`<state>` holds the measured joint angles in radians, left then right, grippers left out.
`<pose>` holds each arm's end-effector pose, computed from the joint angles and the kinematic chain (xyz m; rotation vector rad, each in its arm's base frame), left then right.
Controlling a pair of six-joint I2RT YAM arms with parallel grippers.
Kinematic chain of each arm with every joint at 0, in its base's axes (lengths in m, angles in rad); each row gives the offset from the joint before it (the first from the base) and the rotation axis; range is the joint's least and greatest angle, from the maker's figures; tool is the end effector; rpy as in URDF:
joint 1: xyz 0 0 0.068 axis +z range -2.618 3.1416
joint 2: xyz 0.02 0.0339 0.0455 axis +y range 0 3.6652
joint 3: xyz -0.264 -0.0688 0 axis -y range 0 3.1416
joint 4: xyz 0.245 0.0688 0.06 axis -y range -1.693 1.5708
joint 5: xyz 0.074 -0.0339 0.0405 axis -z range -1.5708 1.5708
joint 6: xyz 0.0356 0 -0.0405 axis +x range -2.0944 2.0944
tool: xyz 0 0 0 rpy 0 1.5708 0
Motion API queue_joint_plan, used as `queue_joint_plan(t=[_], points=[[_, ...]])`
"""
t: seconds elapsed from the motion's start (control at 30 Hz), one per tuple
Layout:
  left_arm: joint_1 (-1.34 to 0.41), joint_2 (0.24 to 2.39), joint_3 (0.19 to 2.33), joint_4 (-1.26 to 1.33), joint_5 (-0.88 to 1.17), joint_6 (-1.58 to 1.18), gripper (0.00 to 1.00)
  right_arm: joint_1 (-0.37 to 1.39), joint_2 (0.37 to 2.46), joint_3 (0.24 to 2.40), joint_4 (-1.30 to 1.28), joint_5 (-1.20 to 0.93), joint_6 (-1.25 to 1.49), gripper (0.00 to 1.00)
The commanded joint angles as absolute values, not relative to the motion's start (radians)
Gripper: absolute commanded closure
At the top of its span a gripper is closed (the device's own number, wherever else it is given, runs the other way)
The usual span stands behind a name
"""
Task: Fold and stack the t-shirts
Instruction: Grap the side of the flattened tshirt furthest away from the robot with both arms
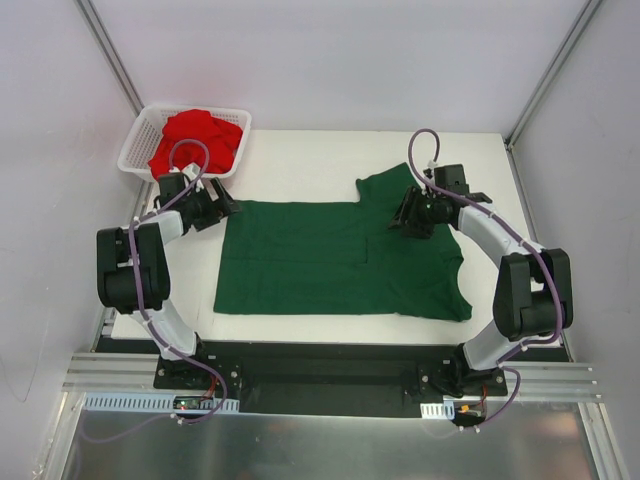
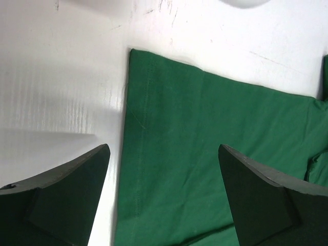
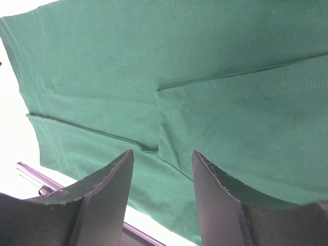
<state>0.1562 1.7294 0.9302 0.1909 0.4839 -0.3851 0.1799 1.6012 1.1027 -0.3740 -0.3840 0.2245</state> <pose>0.3603 0.0400 0.1801 -0.3085 2.1507 -0.6568 0.3328 0.0741 0.2310 -0.1191 2.4604 0.6476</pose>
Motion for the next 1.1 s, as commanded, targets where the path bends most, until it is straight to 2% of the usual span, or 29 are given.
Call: queue_joint_plan(t=[0.0, 0.43, 1.07], points=[[0.146, 1.755, 1.002, 0.215, 0.472, -0.371, 0.12, 0.169, 1.605, 1.152, -0.384, -0.42, 0.227, 0.47], [0.14, 1.87, 1.161, 0.103, 0.509, -0.374, 0.11, 0.156, 1.608, 1.166, -0.388, -0.443, 0.241, 0.47], [0.112, 1.922, 1.184, 0.038, 0.479, -0.414, 0.11, 0.144, 1.597, 1.163, -0.39, -0.468, 0.249, 0.47]])
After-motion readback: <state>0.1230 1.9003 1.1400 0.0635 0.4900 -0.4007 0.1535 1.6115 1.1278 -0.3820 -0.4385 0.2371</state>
